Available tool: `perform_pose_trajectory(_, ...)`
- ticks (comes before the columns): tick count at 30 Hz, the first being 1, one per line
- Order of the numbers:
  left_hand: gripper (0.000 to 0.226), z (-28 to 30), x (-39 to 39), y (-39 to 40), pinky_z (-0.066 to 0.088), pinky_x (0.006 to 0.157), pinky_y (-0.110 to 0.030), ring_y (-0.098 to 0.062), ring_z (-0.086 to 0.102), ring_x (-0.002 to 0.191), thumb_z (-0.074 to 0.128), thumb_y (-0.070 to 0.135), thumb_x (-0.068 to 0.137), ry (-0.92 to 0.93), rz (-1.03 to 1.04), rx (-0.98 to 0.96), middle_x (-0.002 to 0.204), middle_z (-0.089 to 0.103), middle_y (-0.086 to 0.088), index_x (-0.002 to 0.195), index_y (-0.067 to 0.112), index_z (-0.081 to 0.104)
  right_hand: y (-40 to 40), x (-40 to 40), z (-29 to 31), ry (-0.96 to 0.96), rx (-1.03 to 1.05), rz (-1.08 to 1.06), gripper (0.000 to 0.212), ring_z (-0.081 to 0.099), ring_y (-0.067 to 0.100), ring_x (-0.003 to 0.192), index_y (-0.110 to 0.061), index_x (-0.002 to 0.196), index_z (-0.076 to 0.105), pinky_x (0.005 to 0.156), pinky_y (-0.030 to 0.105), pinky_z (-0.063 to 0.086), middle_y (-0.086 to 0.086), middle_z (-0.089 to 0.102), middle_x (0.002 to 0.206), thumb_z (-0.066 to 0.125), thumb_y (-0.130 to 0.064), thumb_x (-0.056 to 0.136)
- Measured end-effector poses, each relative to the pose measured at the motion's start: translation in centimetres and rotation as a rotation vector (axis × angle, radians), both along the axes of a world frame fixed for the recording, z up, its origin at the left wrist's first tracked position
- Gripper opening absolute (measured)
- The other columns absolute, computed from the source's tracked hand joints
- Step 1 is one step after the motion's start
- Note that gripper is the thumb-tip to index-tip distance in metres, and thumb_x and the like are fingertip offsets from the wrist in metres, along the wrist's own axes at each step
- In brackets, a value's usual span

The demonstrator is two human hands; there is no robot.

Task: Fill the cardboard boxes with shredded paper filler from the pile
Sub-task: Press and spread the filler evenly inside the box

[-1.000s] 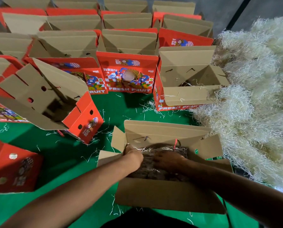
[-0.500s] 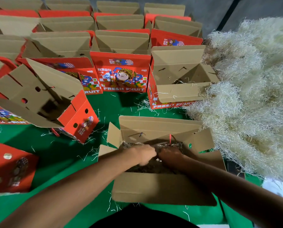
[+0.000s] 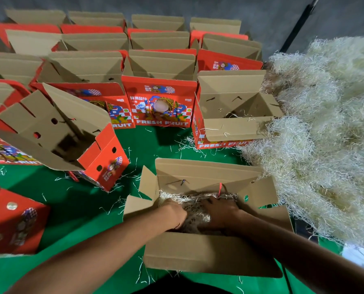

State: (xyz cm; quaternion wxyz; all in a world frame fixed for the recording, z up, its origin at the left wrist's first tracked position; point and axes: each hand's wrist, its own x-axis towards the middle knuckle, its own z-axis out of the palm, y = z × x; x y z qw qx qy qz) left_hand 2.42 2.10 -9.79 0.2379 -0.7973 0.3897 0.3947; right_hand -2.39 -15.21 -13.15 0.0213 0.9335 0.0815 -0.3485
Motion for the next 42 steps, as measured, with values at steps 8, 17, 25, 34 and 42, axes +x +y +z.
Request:
perform_pose_trajectory(8,0.040,1.4,0.6,0.2,0.040,0.107,-0.051,-0.034,0.049,0.124,0.053,0.007,0.093,-0.124,0.136,-0.387,0.128,0.056,-0.011,0.132,0.014,0.058,1.7,2.3,1.6,-0.247,0.013,0.329,0.036,0.061,0.033,0.104,-0.007,0.123,0.057,0.079,0.044,0.049,0.017,0.061,0.121,0.027,-0.016,0.105)
perform_pose_trajectory(17,0.064,-2.3,1.8,0.8,0.018,0.120,-0.049,-0.031,0.015,0.150,0.047,0.016,0.099,-0.106,0.125,0.069,0.163,0.014,-0.014,0.157,0.011,0.019,2.1,1.0,-0.3,-0.017,-0.043,0.212,0.088,0.040,0.038,0.133,-0.012,0.152,0.028,0.100,0.050,0.044,0.017,0.029,0.153,0.064,-0.057,0.085)
perform_pose_trajectory(25,0.039,-0.3,1.0,0.3,0.048,0.097,-0.046,-0.030,0.056,0.116,0.062,0.014,0.090,-0.234,0.092,-0.256,0.125,0.059,-0.012,0.129,0.011,0.057,-1.0,1.0,2.4,-0.118,0.118,0.114,0.030,0.061,0.028,0.107,-0.015,0.119,0.060,0.084,0.036,0.047,0.011,0.062,0.117,0.050,-0.036,0.099)
perform_pose_trajectory(34,0.028,-1.7,0.4,0.9,0.050,0.085,-0.043,-0.034,0.062,0.108,0.053,0.016,0.096,0.179,0.268,-0.142,0.125,0.062,-0.017,0.119,0.004,0.064,0.0,-0.5,0.8,0.244,0.333,-0.117,0.045,0.053,0.025,0.125,-0.020,0.140,0.052,0.107,0.033,0.039,0.005,0.054,0.143,0.049,-0.043,0.101)
perform_pose_trajectory(42,0.030,0.2,1.0,0.1,0.053,0.091,-0.044,-0.030,0.059,0.101,0.052,0.008,0.092,-0.011,0.155,-0.348,0.113,0.063,-0.013,0.118,0.006,0.066,-0.1,0.7,2.0,0.058,0.103,-0.149,0.031,0.059,0.029,0.118,-0.009,0.127,0.061,0.104,0.037,0.044,0.015,0.061,0.129,0.048,-0.017,0.100)
